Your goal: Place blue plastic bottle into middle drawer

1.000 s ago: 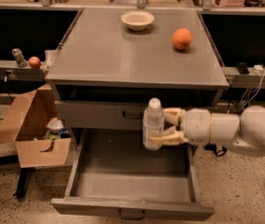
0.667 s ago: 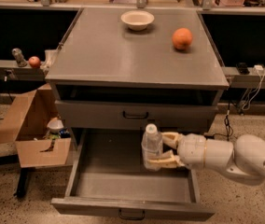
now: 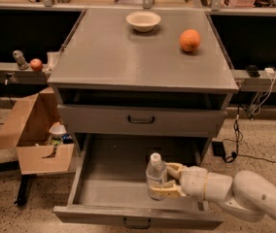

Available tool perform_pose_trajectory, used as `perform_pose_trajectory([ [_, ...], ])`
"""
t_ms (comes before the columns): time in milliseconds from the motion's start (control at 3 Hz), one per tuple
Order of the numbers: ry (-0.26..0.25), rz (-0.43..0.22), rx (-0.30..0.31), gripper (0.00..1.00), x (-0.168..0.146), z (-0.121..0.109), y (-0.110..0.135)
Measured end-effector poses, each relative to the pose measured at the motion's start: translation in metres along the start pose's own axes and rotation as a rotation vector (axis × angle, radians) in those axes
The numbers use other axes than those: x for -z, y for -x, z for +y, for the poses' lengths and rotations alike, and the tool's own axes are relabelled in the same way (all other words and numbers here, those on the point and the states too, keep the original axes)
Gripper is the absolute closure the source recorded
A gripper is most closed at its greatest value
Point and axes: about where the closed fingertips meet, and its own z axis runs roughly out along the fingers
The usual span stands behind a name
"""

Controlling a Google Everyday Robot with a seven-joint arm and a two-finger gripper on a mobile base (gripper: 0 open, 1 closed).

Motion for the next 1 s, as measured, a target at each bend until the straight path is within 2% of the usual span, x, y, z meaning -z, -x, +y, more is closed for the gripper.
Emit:
perform_pose_trajectory([
  [333, -0.029, 0.003, -0.030, 1.00, -0.014, -0.006, -0.033],
  [667, -0.081, -0.031, -0.029, 1.00, -0.039, -0.035, -0.083],
  [1000, -0.087, -0.041, -0.041, 1.00, -0.054, -0.051, -0.110],
])
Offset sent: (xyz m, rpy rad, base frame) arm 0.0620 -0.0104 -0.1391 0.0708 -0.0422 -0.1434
